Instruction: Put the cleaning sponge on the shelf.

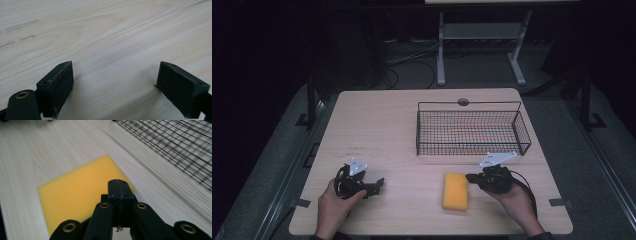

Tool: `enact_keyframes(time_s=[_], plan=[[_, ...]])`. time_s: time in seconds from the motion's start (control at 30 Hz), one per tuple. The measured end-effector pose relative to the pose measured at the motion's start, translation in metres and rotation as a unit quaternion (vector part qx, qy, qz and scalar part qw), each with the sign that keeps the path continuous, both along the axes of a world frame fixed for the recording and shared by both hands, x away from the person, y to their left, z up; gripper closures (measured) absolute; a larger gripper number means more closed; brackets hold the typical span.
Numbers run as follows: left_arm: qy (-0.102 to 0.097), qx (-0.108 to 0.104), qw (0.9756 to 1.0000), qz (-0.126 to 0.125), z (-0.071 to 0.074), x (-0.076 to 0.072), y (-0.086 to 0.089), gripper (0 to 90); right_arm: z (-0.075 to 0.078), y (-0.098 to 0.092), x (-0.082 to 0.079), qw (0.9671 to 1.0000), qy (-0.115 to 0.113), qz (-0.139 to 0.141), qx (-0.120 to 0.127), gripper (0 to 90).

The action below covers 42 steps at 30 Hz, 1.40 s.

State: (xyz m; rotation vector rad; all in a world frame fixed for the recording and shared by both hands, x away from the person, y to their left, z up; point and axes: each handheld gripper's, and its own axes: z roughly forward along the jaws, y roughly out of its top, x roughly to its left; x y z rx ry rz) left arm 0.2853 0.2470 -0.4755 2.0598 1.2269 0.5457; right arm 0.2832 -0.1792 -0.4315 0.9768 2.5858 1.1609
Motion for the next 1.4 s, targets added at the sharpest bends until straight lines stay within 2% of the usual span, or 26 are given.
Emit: enact_keyframes(time_s=[0.4,0.6,1.0,1.2,1.4], plan=[[0.0,0.0,1.0,0.0,0.0,0.0,0.0,12.9,0.001,0.031,-0.007,0.9991,0.01,0.041,0.01,89.5],[0.0,0.0,1.0,0.0,0.0,0.0,0.0,12.9,0.002,0.043,-0.01,0.998,0.014,0.059,0.018,89.5],[0.0,0.001,1.0,0.001,0.0,0.0,0.0,12.9,-0.002,0.064,-0.017,0.9956,0.024,0.088,0.019,89.5],[0.0,0.001,1.0,0.001,0.0,0.0,0.0,12.9,-0.008,0.079,-0.018,0.9938,0.029,0.107,0.009,89.5],[0.0,0.001,1.0,0.001,0.0,-0.001,0.0,12.9,-0.01,0.078,-0.019,0.9936,0.032,0.108,0.0,89.5]])
